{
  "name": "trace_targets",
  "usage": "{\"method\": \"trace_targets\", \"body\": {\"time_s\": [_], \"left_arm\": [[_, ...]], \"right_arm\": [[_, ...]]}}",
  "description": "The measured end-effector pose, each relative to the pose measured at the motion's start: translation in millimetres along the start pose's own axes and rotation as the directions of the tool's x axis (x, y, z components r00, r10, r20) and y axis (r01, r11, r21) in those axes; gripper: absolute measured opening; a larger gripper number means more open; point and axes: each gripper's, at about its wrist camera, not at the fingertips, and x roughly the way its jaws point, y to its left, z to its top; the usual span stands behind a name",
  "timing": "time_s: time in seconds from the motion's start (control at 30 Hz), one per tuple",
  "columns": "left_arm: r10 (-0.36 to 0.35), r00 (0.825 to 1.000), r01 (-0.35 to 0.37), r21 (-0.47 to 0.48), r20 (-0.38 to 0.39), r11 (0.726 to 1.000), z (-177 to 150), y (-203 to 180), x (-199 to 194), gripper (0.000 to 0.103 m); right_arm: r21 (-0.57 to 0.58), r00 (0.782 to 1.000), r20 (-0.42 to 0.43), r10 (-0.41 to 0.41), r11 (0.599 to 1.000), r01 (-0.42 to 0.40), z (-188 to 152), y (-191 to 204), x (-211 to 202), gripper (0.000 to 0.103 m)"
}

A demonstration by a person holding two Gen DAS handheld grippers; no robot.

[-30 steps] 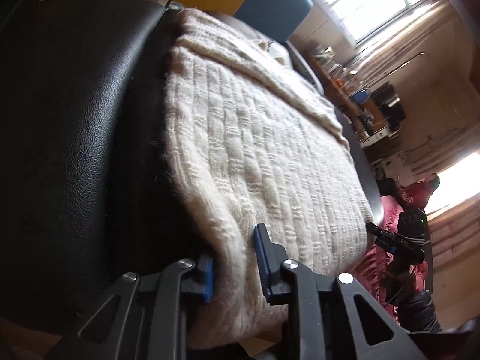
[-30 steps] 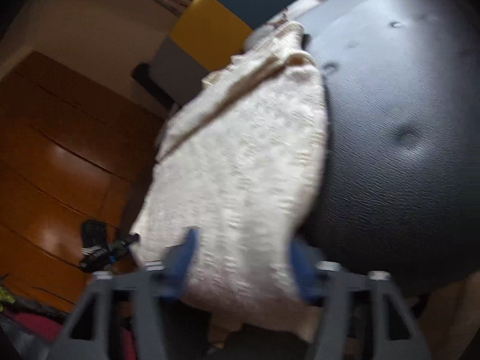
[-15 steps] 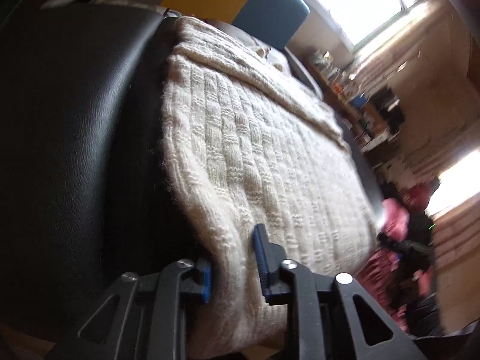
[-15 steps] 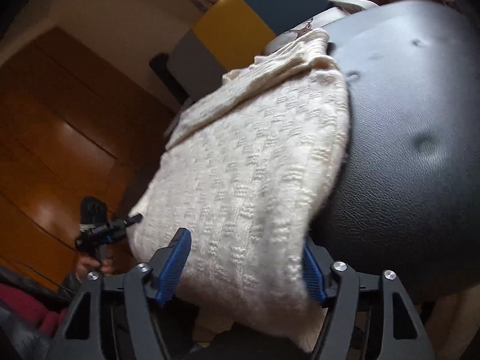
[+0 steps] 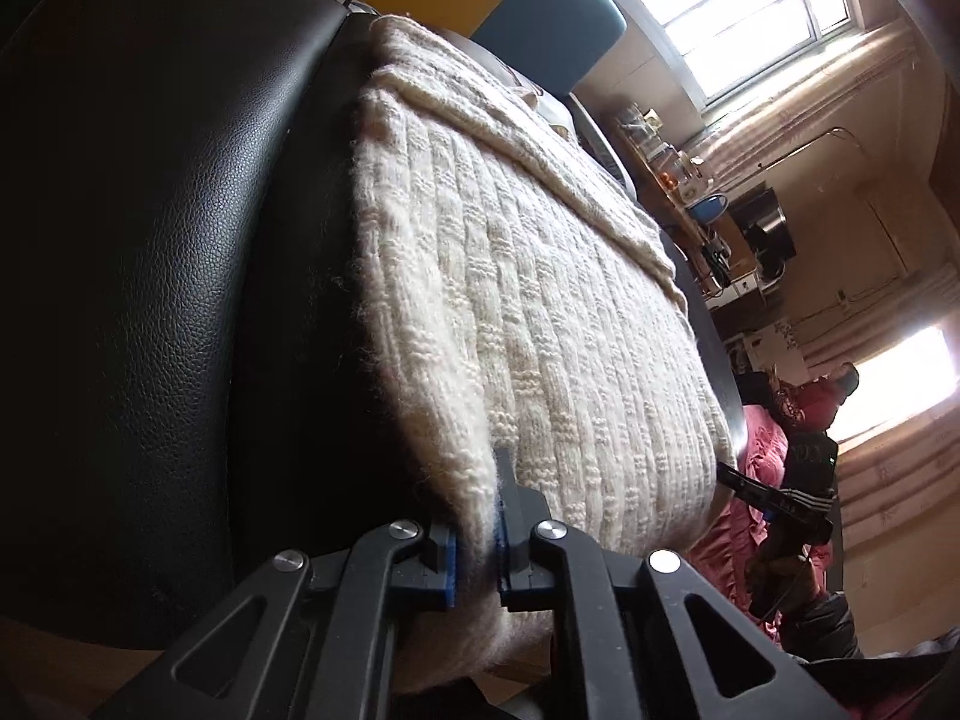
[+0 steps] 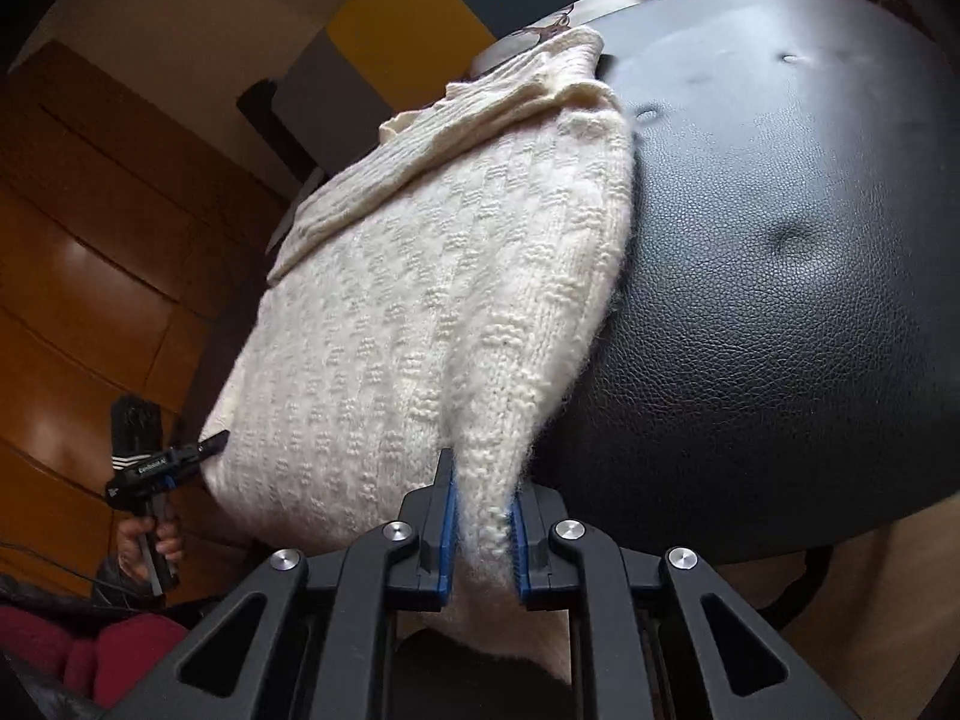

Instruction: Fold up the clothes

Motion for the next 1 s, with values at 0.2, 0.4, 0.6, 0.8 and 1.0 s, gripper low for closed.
{"method": "trace_targets", "body": {"time_s": [0.2, 0.4, 0.6, 0.8, 1.0], "left_arm": [[0.04, 0.999, -0.04, 0.021, -0.001, 0.999, -0.5, -7.4, -1.0, 0.009], [0.098, 0.995, -0.099, 0.085, 0.017, 0.992, -4.2, -15.8, -0.5, 0.009], [0.111, 0.993, -0.107, 0.124, -0.026, 0.986, -3.5, -19.4, -2.7, 0.005], [-0.006, 0.998, 0.013, 0.107, -0.067, 0.994, -4.9, -12.1, -12.0, 0.005], [-0.201, 0.978, 0.204, 0.071, -0.05, 0.976, 10.0, -9.7, -25.5, 0.005]], "right_arm": [[-0.045, 1.0, 0.002, -0.002, 0.999, 0.002, 0.9, 1.3, -0.6, 0.02], [-0.076, 1.0, -0.016, -0.016, 0.997, 0.015, -1.1, 10.4, -1.8, 0.031], [0.004, 0.999, -0.018, -0.038, 0.999, 0.038, -3.8, 10.5, -2.7, 0.015], [0.054, 0.997, -0.049, 0.064, 0.997, -0.062, -13.7, 3.7, -5.6, 0.014], [0.068, 0.987, -0.041, 0.156, 0.986, -0.153, -8.7, 4.3, -17.7, 0.014]]}}
